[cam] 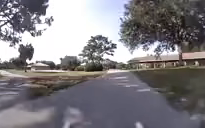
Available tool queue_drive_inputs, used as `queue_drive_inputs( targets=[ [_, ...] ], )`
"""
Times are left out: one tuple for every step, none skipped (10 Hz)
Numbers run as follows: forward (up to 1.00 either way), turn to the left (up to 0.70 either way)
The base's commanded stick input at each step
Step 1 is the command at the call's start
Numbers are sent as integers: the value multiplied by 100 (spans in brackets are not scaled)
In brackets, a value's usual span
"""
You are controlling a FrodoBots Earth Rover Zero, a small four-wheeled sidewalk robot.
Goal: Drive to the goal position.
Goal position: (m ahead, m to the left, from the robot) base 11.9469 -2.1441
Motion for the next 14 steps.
queue_drive_inputs(
  targets=[
    [100, -1],
    [100, 0],
    [100, 0],
    [100, 0],
    [100, 0],
    [100, 0],
    [100, 0],
    [100, -1],
    [100, -7],
    [100, -26],
    [100, -3],
    [100, -2],
    [100, 0],
    [100, 0]
  ],
)
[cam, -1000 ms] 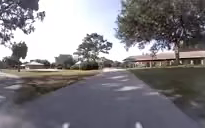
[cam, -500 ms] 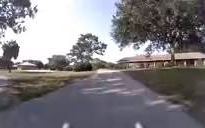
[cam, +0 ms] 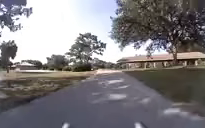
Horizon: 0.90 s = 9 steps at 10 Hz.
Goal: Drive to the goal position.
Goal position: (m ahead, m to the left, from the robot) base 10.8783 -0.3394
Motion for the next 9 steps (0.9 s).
queue_drive_inputs(
  targets=[
    [100, -3],
    [100, -14],
    [100, -23],
    [100, -7],
    [100, -1],
    [100, 0],
    [100, -2],
    [100, -3],
    [100, -3]
  ],
)
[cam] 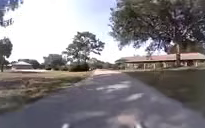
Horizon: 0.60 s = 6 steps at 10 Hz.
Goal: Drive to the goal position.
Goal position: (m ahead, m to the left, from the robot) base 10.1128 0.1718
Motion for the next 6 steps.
queue_drive_inputs(
  targets=[
    [100, -26],
    [100, -23],
    [100, -13],
    [100, 0],
    [100, 0],
    [100, 0]
  ],
)
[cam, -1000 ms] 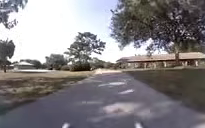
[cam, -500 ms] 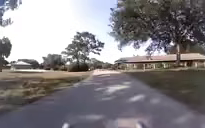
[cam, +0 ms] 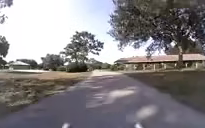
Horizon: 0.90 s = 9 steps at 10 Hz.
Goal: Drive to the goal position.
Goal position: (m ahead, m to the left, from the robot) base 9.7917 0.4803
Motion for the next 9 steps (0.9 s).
queue_drive_inputs(
  targets=[
    [100, 0],
    [100, -16],
    [100, -18],
    [100, 0],
    [100, 0],
    [100, 0],
    [100, 0],
    [100, -18],
    [100, -21]
  ],
)
